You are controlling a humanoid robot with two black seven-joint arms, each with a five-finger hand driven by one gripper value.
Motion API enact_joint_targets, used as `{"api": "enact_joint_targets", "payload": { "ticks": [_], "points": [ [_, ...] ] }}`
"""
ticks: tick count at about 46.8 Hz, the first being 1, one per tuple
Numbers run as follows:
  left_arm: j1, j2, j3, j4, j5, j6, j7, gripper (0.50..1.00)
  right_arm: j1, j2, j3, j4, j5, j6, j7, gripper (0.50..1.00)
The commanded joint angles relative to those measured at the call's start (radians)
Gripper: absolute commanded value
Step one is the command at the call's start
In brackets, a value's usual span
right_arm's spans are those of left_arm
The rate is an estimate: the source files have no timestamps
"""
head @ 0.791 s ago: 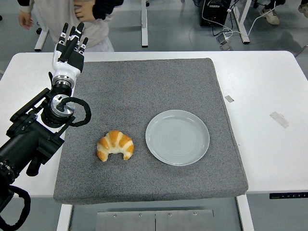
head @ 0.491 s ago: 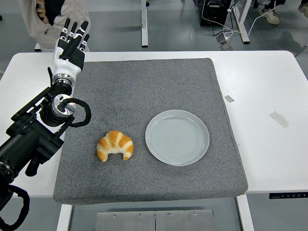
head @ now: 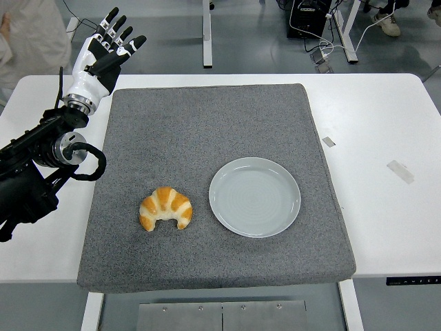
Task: Place the bread on the plate
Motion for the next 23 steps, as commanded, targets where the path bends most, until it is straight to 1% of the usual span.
{"api": "enact_joint_targets", "payload": {
  "ticks": [1,3,6,9,18,23],
  "points": [
    [-0.027,0.039,0.083,-0.001,0.011,-0.012,0.0,0.983,0.0,0.0,-0.001,0.0,0.001,0.0,0.0,1.0],
    [-0.044,0.057,0.133,-0.009,0.026,-0.037,-0.003,0.981,0.0,0.0,-0.001,0.0,0.0,0.0,0.0,1.0],
    [-0.069,0.08,0.188,-0.011,0.075,-0.106,-0.02,0.981,0.0,0.0,-0.001,0.0,0.0,0.0,0.0,1.0],
    [-0.083,0.108,0.216,-0.015,0.135,-0.167,-0.039,0.98,0.0,0.0,-0.001,0.0,0.0,0.0,0.0,1.0],
    [-0.118,0.16,0.229,-0.023,0.351,-0.239,-0.048,0.977,0.0,0.0,-0.001,0.0,0.001,0.0,0.0,1.0],
    [-0.147,0.199,0.229,-0.027,0.425,-0.339,-0.055,0.977,0.0,0.0,-0.001,0.0,0.001,0.0,0.0,1.0]
  ]
}}
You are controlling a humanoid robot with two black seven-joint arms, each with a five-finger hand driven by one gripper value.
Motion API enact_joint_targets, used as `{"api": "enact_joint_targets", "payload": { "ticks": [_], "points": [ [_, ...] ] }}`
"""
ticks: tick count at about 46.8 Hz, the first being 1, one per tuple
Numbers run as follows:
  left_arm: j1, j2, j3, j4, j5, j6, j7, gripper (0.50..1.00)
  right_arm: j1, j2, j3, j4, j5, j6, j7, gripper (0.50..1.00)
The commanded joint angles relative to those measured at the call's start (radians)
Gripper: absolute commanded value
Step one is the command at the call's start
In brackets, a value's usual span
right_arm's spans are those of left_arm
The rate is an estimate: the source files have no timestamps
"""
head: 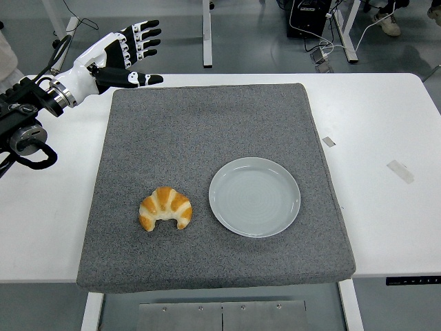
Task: Place the bread on the plate
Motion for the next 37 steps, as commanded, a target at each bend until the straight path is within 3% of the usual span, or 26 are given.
{"api": "enact_joint_targets", "payload": {
  "ticks": [1,8,13,37],
  "points": [
    [-0.022,0.03,0.0,-0.002,0.049,-0.069,-0.003,0.977,0.002,0.0,0.0,0.0,0.001,0.0,0.0,1.0],
    [-0.062,0.069,0.015,-0.014,0.197,-0.145,-0.008,0.977,0.002,0.0,0.0,0.0,0.001,0.0,0.0,1.0],
    [-0.076,0.107,0.047,-0.061,0.306,-0.186,-0.043,0.977,0.002,0.0,0.0,0.0,0.001,0.0,0.0,1.0],
    [-0.123,0.187,0.142,-0.289,0.721,-0.189,-0.079,0.975,0.002,0.0,0.005,0.0,0.001,0.0,0.0,1.0]
  ]
}}
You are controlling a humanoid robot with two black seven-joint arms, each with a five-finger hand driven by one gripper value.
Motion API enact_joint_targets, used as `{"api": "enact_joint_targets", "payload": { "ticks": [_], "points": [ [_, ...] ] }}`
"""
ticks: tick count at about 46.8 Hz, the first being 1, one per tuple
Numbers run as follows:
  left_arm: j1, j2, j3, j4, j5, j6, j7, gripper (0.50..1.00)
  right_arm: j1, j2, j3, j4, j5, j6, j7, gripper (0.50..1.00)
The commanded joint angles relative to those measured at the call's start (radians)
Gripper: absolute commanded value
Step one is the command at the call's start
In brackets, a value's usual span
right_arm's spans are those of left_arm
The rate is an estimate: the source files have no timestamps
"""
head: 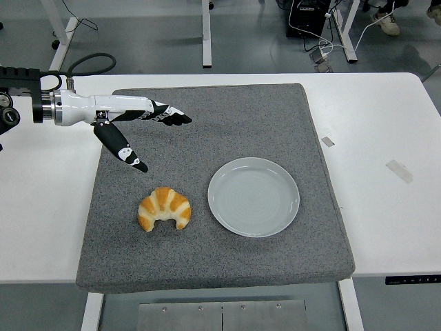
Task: Place the bread on the plate
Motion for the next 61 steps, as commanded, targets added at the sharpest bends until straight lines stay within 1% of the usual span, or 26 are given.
{"api": "enact_joint_targets", "payload": {
  "ticks": [1,7,17,29,44,48,52,56,61],
  "points": [
    [-0.006,0.004,0.009,-0.018,0.049,0.0,0.0,0.975,0.0,0.0,-0.001,0.0,0.0,0.0,0.0,1.0],
    [-0.032,0.017,0.03,-0.041,0.104,0.0,0.0,0.975,0.0,0.0,-0.001,0.0,0.0,0.0,0.0,1.0],
    [-0.081,0.027,0.115,-0.081,0.149,0.002,0.0,0.975,-0.002,0.0,-0.003,0.0,-0.001,0.0,0.0,1.0],
    [-0.065,0.03,0.134,-0.161,0.222,0.008,0.0,0.975,0.0,0.0,-0.003,0.0,-0.001,0.0,0.0,1.0],
    [-0.051,0.022,0.164,-0.163,0.247,0.017,0.0,0.975,-0.002,0.0,-0.004,0.0,-0.001,0.0,0.0,1.0],
    [-0.045,0.019,0.171,-0.163,0.261,0.035,0.0,0.975,-0.002,0.0,-0.004,0.0,0.0,0.0,0.0,1.0],
    [-0.035,0.016,0.177,-0.163,0.269,0.042,0.0,0.975,-0.002,0.0,-0.004,0.0,-0.001,0.0,0.0,1.0],
    [-0.028,-0.001,0.177,-0.161,0.27,0.051,0.0,0.975,-0.002,0.0,-0.004,0.0,-0.001,0.0,0.0,1.0],
    [-0.022,-0.012,0.177,-0.158,0.273,0.085,0.0,0.971,-0.002,0.0,-0.004,0.0,0.0,0.0,0.0,1.0]
  ]
}}
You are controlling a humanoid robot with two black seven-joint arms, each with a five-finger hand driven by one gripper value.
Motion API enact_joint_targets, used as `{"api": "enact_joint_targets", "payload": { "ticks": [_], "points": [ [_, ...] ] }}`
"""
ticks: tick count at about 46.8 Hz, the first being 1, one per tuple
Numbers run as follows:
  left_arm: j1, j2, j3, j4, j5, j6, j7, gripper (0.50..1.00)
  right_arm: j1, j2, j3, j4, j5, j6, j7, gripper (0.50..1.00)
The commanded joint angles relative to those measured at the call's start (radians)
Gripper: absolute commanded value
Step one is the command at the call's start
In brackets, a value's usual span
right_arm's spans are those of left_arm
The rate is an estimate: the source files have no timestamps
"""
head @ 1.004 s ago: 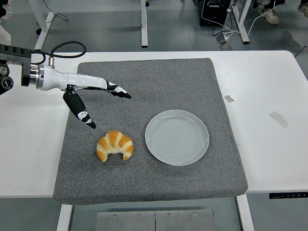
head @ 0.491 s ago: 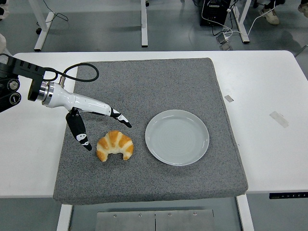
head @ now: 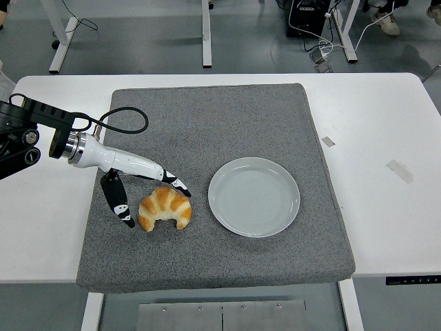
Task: Place the bread on the plate
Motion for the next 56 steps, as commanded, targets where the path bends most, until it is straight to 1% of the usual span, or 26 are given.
{"api": "enact_joint_targets", "payload": {
  "ticks": [1,8,16,36,42,46,49,56],
  "points": [
    [0.008,-0.013,0.0,0.004,0.0,0.023,0.0,0.969,0.0,0.0,0.0,0.0,-0.001,0.0,0.0,1.0],
    [0.016,-0.039,0.001,0.02,0.0,0.075,0.0,0.96,0.0,0.0,0.0,0.0,-0.001,0.0,0.0,1.0],
    [0.02,-0.048,0.009,0.028,0.0,0.097,0.0,0.945,0.0,0.0,-0.001,0.0,0.001,0.0,0.0,1.0],
    [0.051,-0.072,0.015,0.051,0.019,0.115,0.003,0.937,0.0,0.0,-0.001,0.0,-0.001,0.0,0.0,1.0],
    [0.068,-0.074,0.015,0.06,0.034,0.121,0.011,0.925,0.0,0.0,-0.001,0.0,-0.001,0.0,0.0,1.0],
    [0.076,-0.088,0.015,0.068,0.042,0.127,0.014,0.901,0.0,0.0,-0.001,-0.001,0.001,0.0,0.0,1.0],
    [0.079,-0.095,0.015,0.069,0.049,0.129,0.014,0.869,0.0,0.0,-0.001,-0.001,-0.001,0.0,0.0,1.0],
    [0.077,-0.102,0.015,0.088,0.06,0.147,0.016,0.746,-0.002,0.0,-0.001,-0.001,-0.001,0.0,-0.001,1.0]
  ]
}}
